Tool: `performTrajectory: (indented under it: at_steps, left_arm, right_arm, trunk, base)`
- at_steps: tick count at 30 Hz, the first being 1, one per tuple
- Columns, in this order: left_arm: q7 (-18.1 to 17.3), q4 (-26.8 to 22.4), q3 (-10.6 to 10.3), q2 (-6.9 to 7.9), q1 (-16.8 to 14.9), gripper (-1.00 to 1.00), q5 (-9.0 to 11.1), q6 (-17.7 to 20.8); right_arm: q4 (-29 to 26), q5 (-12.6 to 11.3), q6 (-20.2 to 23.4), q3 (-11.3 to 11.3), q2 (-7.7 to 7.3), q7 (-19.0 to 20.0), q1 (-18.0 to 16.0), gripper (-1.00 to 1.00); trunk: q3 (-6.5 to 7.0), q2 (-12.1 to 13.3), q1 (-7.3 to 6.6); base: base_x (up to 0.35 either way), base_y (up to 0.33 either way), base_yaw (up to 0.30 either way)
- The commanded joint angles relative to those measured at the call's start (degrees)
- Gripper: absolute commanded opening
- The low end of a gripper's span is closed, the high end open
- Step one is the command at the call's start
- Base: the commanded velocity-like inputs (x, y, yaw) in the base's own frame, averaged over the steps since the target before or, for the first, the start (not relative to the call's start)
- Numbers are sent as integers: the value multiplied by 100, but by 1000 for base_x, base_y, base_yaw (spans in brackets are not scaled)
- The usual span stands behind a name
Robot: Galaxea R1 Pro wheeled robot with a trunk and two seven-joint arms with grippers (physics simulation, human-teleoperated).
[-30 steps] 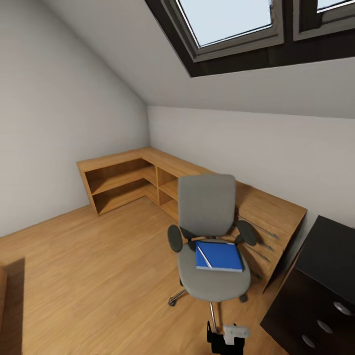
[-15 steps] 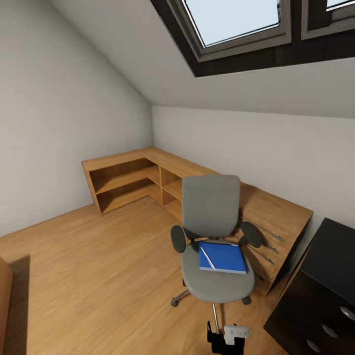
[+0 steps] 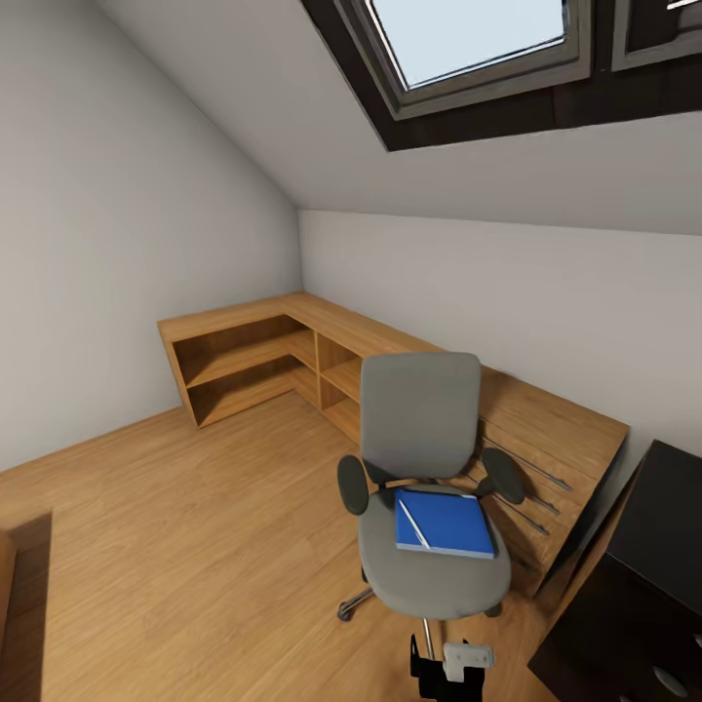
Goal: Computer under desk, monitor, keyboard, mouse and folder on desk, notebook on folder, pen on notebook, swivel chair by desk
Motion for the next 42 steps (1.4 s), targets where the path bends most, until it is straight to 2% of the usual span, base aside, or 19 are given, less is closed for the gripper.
performTrajectory:
  at_steps: [1,5,10,13,15,19,21,23,25,27,30,34,40,42]
  left_arm:
    - [47,-10,-47,9,0,100,50,-22]
    - [47,-10,-44,9,3,100,45,-22]
    - [51,-10,-43,9,3,100,41,-28]
    - [49,-10,-43,15,0,100,38,-30]
    - [48,-10,-43,18,-1,100,37,-36]
    - [47,-21,-32,32,3,100,36,-38]
    - [49,-42,-24,43,2,100,36,-49]
    - [51,-53,-21,47,2,100,36,-52]
    - [54,-68,-19,51,3,100,36,-55]
    - [55,-77,-18,58,2,100,36,-56]
    - [56,-107,-17,70,3,100,36,-57]
    - [56,-265,-20,73,1,100,36,-58]
    - [56,-284,-21,73,2,100,36,-58]
    - [56,-346,-24,65,2,100,36,-57]
  right_arm:
    - [3,-58,-20,51,-1,-18,-3,100]
    - [-68,-42,-29,45,-16,-18,-3,100]
    - [-666,-33,48,41,-70,-30,-8,100]
    - [-1011,-30,287,36,-87,-37,-12,100]
    - [-1410,-27,856,34,-118,-38,-29,100]
    - [-2081,-44,2127,28,-304,-5,-122,100]
    - [-2410,-52,3018,23,-385,38,-356,100]
    - [-2499,-54,3406,24,-405,77,-508,100]
    - [-2576,-56,4046,26,-422,208,-758,100]
    - [-2588,-57,4401,29,-434,381,-851,100]
    - [-2398,-52,4633,34,-437,666,-911,100]
    - [-1615,42,4602,48,-428,901,-966,100]
    - [-1573,64,4585,48,-430,911,-970,100]
    - [-1446,153,4524,45,-445,939,-980,100]
  trunk:
    - [-5,-4,2]
    - [-5,-4,2]
    - [-5,-4,2]
    - [-5,-4,2]
    - [-5,-4,2]
    - [-5,-4,2]
    - [-5,-4,2]
    - [-5,-4,2]
    - [-5,-4,2]
    - [-5,-4,2]
    - [-5,-4,2]
    - [-5,-4,2]
    - [-5,-4,2]
    - [-5,-4,2]
  base:
    - [183,0,0]
    - [116,0,0]
    - [6,0,0]
    - [1,0,0]
    - [0,0,0]
    - [0,0,0]
    - [0,0,0]
    - [0,0,0]
    - [0,0,0]
    - [0,0,0]
    - [0,0,0]
    - [79,0,0]
    - [229,0,0]
    - [274,0,0]
